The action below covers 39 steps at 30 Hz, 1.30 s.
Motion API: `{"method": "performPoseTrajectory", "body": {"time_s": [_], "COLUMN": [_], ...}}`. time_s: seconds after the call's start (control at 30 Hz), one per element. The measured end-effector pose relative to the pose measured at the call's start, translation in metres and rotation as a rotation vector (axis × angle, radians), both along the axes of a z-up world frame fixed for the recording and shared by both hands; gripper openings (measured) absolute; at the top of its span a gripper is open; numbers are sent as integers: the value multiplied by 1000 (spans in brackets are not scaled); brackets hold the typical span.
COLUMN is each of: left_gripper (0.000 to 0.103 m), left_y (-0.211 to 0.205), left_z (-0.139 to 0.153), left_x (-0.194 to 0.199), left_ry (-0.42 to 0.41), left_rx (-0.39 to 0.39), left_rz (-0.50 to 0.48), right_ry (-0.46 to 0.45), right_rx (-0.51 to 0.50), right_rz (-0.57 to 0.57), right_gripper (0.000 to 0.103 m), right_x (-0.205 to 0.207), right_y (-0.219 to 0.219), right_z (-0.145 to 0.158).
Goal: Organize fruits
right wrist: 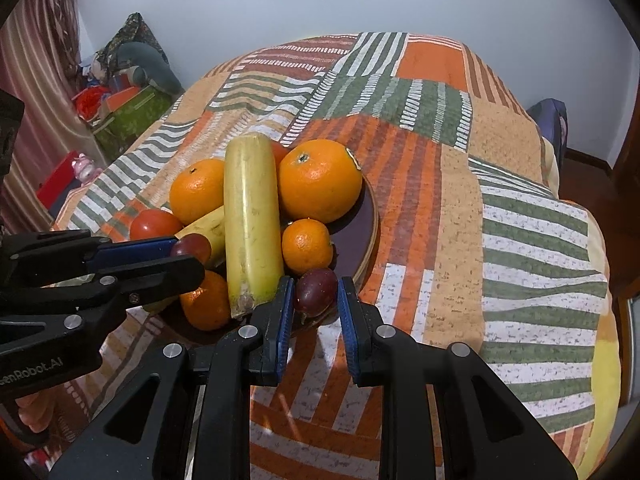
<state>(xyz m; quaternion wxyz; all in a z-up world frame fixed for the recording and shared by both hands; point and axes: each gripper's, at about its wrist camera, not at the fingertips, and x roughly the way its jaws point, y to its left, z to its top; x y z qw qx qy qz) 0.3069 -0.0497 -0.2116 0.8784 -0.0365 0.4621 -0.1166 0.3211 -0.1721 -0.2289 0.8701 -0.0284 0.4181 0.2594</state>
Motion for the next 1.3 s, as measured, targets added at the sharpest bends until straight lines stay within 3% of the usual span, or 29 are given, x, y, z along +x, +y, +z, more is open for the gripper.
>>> {"method": "performPoseTrajectory", "body": {"time_s": [0.3, 0.4, 0.5, 0.63, 0.93, 1.1, 1.3], "left_gripper": [22, 22, 22, 22, 22, 22, 22], "left_y": [1, 2, 5, 9, 19, 22, 25], "left_z": [-1, 2, 9, 27, 102, 153, 197], "left_x": [-1, -3, -8, -20, -78, -130, -186], "left_ry": [3, -1, -12, -53, -240, -390, -528], "left_rx": [-4, -5, -13, -9, -2, 5, -2], "left_rz": [3, 6, 14, 33, 86, 127, 158], "right_ry": [3, 5, -5, -46, -228, -344, -451], "right_rx": [-14, -12, -1, 2, 59, 104, 164], "right_rz": [5, -2, -6, -10, -26, -35, -40], "right_gripper": [21, 26, 32, 32, 32, 32, 32], "right_x": [1, 1, -3, -14, -70, -115, -166], "right_y": [1, 0, -3, -4, -13, -20, -25], "right_z": [0, 2, 9, 27, 106, 153, 190]}}
